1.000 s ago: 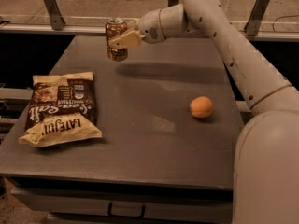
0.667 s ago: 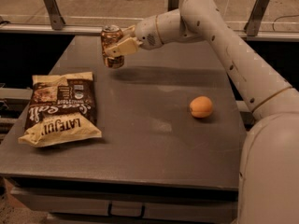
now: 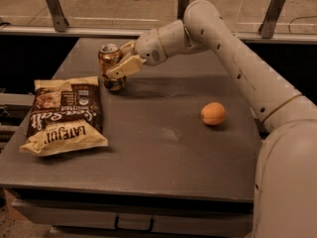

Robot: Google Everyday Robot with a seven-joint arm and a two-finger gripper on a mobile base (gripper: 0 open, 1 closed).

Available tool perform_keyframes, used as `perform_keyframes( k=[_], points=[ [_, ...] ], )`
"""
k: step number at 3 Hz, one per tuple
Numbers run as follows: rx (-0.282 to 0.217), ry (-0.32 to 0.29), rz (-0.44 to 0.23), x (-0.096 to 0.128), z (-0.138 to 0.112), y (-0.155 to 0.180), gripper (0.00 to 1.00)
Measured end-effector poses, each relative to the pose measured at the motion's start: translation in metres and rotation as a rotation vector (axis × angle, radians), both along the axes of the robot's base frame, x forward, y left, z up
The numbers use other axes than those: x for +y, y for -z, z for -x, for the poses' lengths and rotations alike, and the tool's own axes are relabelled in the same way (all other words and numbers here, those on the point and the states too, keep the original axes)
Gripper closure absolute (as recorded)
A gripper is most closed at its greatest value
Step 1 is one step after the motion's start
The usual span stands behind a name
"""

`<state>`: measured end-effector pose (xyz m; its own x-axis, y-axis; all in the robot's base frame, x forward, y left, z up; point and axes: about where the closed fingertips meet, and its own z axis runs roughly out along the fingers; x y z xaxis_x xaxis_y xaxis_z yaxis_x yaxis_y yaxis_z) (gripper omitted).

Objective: Move orange can near brown chip bag

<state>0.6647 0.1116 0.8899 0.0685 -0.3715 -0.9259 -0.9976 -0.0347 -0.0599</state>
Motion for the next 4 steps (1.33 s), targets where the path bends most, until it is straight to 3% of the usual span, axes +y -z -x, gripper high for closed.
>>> perform_keyframes(
  k=[1,2,3,4],
  points=[
    [0.001,-0.093,0.012,0.01,0.02,0.012,0.38],
    [0.001,-0.145,0.017,0.018,0.032,0.02,0.15],
    [-0.002,-0.174,0.018,0.021,0.039,0.023,0.0],
    [-0.026,-0.16,0.027,0.014,0.036,0.02,0.0]
  ],
)
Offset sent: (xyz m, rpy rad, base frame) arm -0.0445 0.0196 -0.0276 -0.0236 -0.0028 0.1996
